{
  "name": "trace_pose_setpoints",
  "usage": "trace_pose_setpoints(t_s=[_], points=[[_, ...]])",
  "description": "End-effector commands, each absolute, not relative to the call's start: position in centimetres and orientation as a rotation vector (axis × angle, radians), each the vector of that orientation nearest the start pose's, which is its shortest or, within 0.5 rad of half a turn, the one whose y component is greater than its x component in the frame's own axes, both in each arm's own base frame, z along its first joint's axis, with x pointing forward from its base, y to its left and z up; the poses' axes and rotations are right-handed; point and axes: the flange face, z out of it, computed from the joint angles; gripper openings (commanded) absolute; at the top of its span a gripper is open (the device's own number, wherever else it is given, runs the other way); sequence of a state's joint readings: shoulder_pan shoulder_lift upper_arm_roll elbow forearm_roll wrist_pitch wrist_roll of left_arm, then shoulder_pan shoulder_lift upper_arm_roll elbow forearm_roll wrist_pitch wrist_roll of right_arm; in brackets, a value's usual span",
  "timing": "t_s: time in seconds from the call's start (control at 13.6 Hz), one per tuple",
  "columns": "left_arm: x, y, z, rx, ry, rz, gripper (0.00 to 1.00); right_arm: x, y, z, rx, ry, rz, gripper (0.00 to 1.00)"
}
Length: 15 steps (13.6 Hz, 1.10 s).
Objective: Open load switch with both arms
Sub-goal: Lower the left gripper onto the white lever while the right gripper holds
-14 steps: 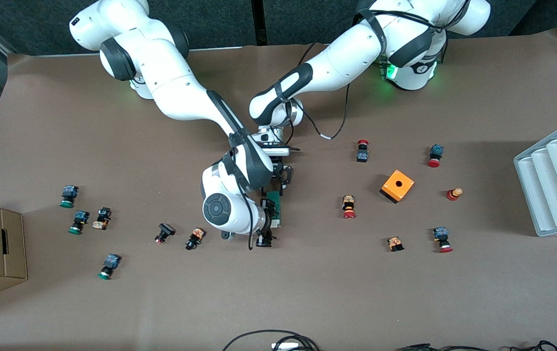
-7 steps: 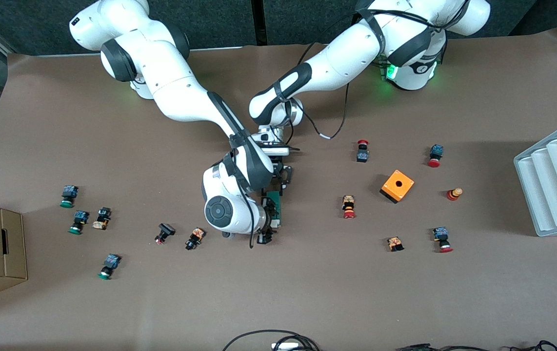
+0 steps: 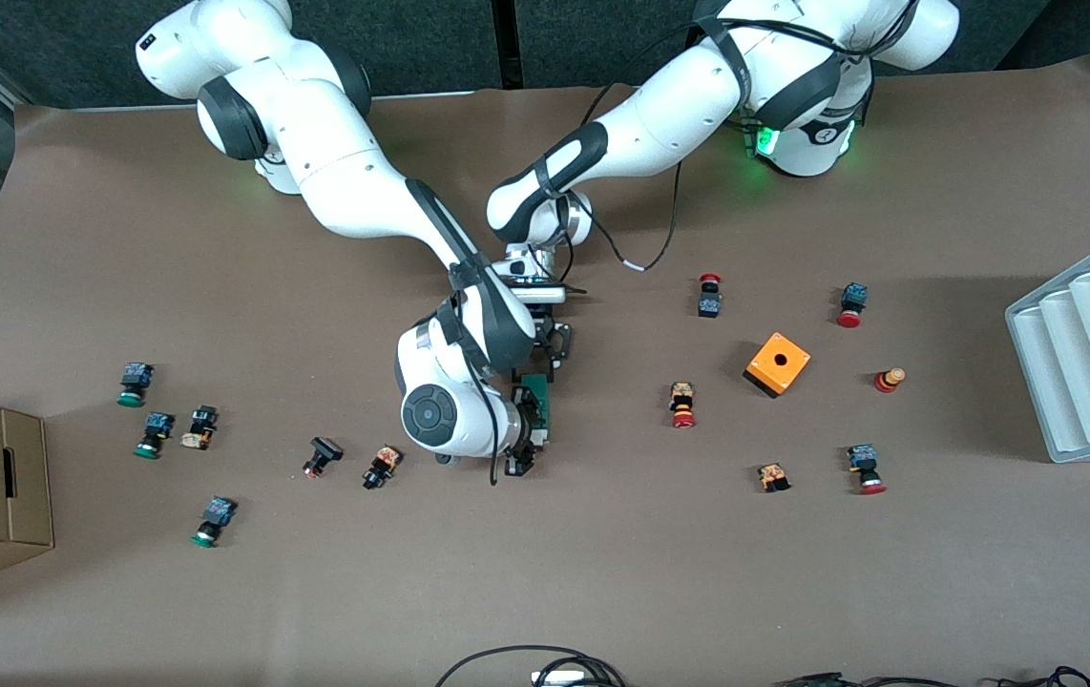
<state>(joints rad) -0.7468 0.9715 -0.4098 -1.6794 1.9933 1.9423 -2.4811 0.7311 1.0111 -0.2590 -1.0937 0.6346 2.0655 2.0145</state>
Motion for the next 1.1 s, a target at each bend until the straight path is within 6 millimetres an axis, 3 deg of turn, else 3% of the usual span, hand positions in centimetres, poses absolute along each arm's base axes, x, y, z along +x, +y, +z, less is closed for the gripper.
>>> trace_pose_setpoints(t_s=[0.0, 0.22, 1.03], points=[[33.5, -56.2, 5.6, -2.626, 0.002, -1.742, 0.7, 64.1, 44.3, 21.2, -1.931, 2.292, 0.534, 0.29], [33.4, -56.2, 5.6, -2.627, 0.004, -1.742, 0.7, 64.1, 44.3, 21.4, -1.93, 2.288, 0.531, 0.17], [33.5, -56.2, 5.7, -2.625, 0.002, -1.743, 0.7, 63.7, 45.2, 24.3, -1.949, 2.241, 0.517, 0.18]])
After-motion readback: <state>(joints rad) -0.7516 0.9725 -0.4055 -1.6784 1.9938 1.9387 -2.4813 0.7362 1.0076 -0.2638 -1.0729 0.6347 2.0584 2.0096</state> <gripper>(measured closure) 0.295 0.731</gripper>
